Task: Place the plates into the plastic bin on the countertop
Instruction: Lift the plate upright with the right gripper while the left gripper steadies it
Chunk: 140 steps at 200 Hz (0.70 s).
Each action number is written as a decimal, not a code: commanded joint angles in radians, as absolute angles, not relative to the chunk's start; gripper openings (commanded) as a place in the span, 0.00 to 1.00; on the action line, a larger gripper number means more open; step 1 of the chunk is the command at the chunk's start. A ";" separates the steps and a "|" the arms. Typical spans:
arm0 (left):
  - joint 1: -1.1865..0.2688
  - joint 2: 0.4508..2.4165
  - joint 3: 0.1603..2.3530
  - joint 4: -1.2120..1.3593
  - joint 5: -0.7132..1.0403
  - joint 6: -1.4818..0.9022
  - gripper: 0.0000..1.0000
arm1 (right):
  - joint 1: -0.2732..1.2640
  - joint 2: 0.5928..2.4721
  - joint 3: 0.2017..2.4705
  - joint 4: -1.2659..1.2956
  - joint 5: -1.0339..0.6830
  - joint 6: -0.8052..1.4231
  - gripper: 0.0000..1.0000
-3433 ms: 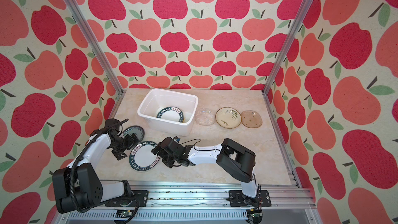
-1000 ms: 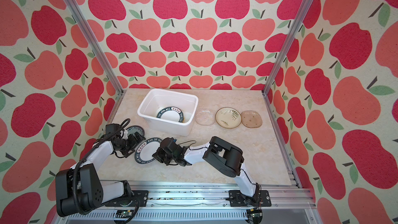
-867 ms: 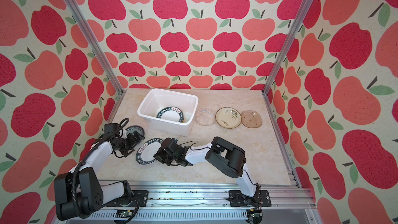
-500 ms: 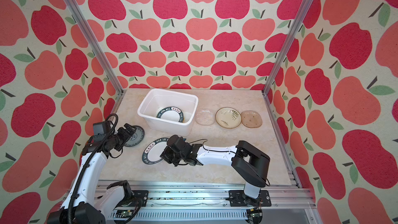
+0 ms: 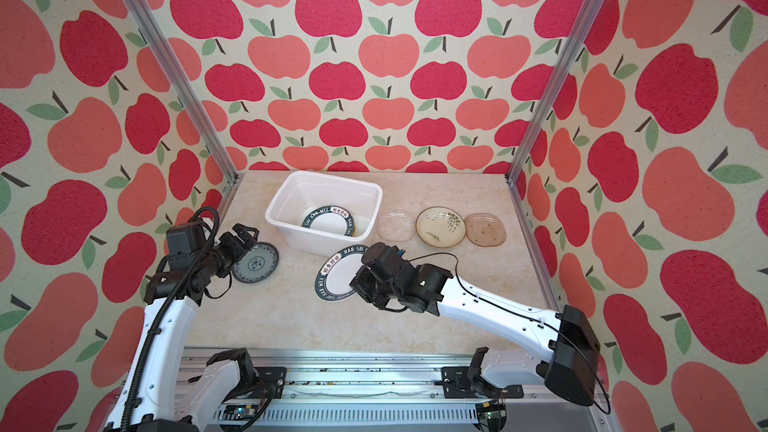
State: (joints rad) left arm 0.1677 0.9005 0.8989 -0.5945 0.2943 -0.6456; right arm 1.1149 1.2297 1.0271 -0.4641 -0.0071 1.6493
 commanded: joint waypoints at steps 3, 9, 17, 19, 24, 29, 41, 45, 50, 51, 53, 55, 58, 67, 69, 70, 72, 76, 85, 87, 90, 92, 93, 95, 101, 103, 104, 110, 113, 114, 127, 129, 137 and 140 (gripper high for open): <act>0.130 0.916 0.972 -0.630 0.251 -0.624 0.99 | 1.080 1.127 1.072 -0.674 -0.037 1.550 0.00; 0.117 0.921 0.984 -0.636 0.245 -0.618 0.99 | 1.068 1.109 1.092 -0.730 -0.035 1.523 0.00; 0.097 0.925 0.997 -0.641 0.233 -0.608 0.99 | 1.055 1.089 1.125 -0.799 -0.037 1.477 0.00; 0.092 0.926 1.001 -0.641 0.231 -0.606 0.99 | 1.054 1.085 1.140 -0.820 -0.037 1.467 0.00; 0.078 0.929 1.007 -0.641 0.225 -0.600 0.99 | 1.047 1.077 1.160 -0.869 -0.032 1.439 0.00; 0.066 0.930 1.013 -0.642 0.222 -0.594 0.99 | 1.042 1.070 1.186 -0.922 -0.025 1.408 0.00; 0.033 0.939 1.025 -0.637 0.221 -0.582 0.99 | 1.034 1.061 1.246 -1.031 -0.002 1.344 0.00; 0.024 0.942 1.029 -0.637 0.223 -0.577 0.99 | 1.032 1.059 1.265 -1.062 0.005 1.323 0.00; 0.010 0.947 1.035 -0.635 0.226 -0.571 0.99 | 1.028 1.057 1.285 -1.095 0.015 1.297 0.00; 0.008 0.948 1.037 -0.635 0.226 -0.570 0.99 | 1.027 1.057 1.290 -1.100 0.016 1.292 0.00; 0.002 0.950 1.039 -0.634 0.228 -0.566 0.99 | 1.025 1.057 1.298 -1.112 0.021 1.281 0.00; -0.002 0.953 1.041 -0.634 0.228 -0.564 0.99 | 1.023 1.056 1.305 -1.121 0.023 1.272 0.00; -0.010 0.956 1.045 -0.635 0.229 -0.557 0.99 | 1.021 1.055 1.317 -1.134 0.028 1.256 0.00; -0.036 0.966 1.059 -0.637 0.231 -0.544 0.99 | 1.005 1.059 1.351 -1.164 0.032 1.210 0.00; -0.042 0.968 1.063 -0.637 0.231 -0.540 0.99 | 1.001 1.061 1.358 -1.170 0.032 1.200 0.00; -0.045 0.968 1.064 -0.636 0.232 -0.537 0.99 | 0.998 1.061 1.363 -1.172 0.031 1.193 0.00; -0.052 0.970 1.067 -0.636 0.234 -0.532 0.99 | 0.994 1.063 1.371 -1.177 0.031 1.181 0.00; -0.064 0.975 1.074 -0.635 0.236 -0.522 0.99 | 0.984 1.069 1.389 -1.184 0.028 1.157 0.00; -0.093 0.981 1.088 -0.635 0.240 -0.500 0.99 | 0.962 1.087 1.429 -1.195 0.019 1.097 0.00; -0.099 0.983 1.092 -0.636 0.241 -0.495 0.99 | 0.958 1.091 1.439 -1.197 0.019 1.085 0.00; -0.108 0.987 1.098 -0.638 0.241 -0.488 0.99 | 0.952 1.098 1.454 -1.199 0.018 1.067 0.00; -0.114 0.988 1.102 -0.638 0.241 -0.483 0.99 | 0.949 1.104 1.465 -1.199 0.017 1.053 0.00; -0.117 0.989 1.103 -0.638 0.241 -0.479 0.99 | 0.948 1.107 1.471 -1.199 0.016 1.046 0.00; -0.123 0.990 1.106 -0.639 0.241 -0.475 0.99 | 0.945 1.112 1.482 -1.197 0.014 1.031 0.00; -0.143 0.992 1.115 -0.641 0.240 -0.460 0.99 | 0.934 1.131 1.515 -1.190 0.000 0.986 0.00; -0.149 0.993 1.118 -0.643 0.239 -0.455 0.99 | 0.929 1.138 1.529 -1.188 -0.004 0.972 0.00; -0.152 0.994 1.120 -0.644 0.238 -0.452 0.99 | 0.926 1.138 1.541 -1.188 -0.006 0.966 0.00; -0.169 0.995 1.131 -0.654 0.225 -0.440 0.99 | 0.913 1.163 1.587 -1.191 -0.018 0.924 0.00; -0.178 0.996 1.137 -0.662 0.215 -0.433 0.99 | 0.905 1.174 1.607 -1.193 -0.022 0.907 0.00; -0.180 0.996 1.138 -0.665 0.211 -0.431 0.99 | 0.904 1.180 1.614 -1.193 -0.024 0.899 0.00; -0.209 0.990 1.160 -0.698 0.159 -0.401 0.99 | 0.869 1.243 1.711 -1.191 -0.066 0.824 0.00; -0.212 0.988 1.164 -0.700 0.151 -0.397 0.99 | 0.863 1.252 1.722 -1.190 -0.072 0.816 0.00; -0.220 0.974 1.167 -0.709 0.123 -0.380 0.99 | 0.843 1.291 1.775 -1.185 -0.098 0.783 0.00; -0.223 0.969 1.168 -0.709 0.114 -0.375 0.99 | 0.835 1.306 1.794 -1.182 -0.106 0.771 0.00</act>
